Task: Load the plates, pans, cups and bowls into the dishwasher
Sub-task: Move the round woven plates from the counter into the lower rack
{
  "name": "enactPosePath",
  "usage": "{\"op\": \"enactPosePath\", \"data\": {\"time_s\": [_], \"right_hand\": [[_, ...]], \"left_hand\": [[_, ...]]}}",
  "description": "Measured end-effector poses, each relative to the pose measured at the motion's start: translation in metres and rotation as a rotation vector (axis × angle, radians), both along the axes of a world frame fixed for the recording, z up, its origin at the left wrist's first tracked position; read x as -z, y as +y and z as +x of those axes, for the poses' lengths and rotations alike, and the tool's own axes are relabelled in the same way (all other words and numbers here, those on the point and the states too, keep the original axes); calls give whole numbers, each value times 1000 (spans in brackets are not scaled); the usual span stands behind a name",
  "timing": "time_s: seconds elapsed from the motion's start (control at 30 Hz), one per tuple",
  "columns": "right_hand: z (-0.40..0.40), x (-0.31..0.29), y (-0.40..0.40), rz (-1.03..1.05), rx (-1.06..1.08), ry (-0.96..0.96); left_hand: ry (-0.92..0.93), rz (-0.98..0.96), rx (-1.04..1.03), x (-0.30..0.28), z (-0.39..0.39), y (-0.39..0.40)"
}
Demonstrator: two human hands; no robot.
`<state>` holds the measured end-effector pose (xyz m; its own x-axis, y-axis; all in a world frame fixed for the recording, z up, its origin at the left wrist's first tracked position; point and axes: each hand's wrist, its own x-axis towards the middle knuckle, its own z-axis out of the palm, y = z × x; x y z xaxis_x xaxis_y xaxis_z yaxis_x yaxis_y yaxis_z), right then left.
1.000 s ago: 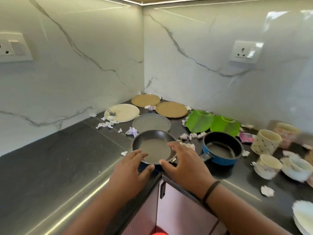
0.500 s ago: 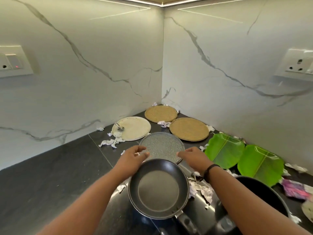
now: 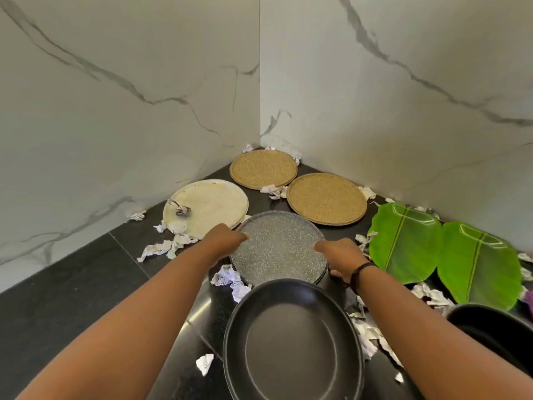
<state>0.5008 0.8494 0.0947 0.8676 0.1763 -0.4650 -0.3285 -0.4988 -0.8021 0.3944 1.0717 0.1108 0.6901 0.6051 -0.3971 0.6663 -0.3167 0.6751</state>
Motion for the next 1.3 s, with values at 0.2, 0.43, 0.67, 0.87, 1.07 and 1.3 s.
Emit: {"op": "enactPosePath", "data": {"time_s": [0.2, 0.43, 0.67, 0.87, 1.07, 1.3], "right_hand": [[16, 11, 8, 124, 144, 146], [24, 23, 6, 118, 183, 172], [24, 19, 12, 322, 229, 236], [24, -9, 12, 421, 213, 87], [-2, -57, -34, 586, 311, -124], [-57, -115, -157, 630, 488, -253]], "left_hand": [[-66, -111, -118, 13, 16, 16], [-70, -163, -179, 12, 18, 16], [-156, -293, -313, 1, 15, 24], [-378, -344, -329, -22, 14, 26], [-713, -313, -235, -62, 11, -13], [-824, -613, 39, -108, 19, -118]]}}
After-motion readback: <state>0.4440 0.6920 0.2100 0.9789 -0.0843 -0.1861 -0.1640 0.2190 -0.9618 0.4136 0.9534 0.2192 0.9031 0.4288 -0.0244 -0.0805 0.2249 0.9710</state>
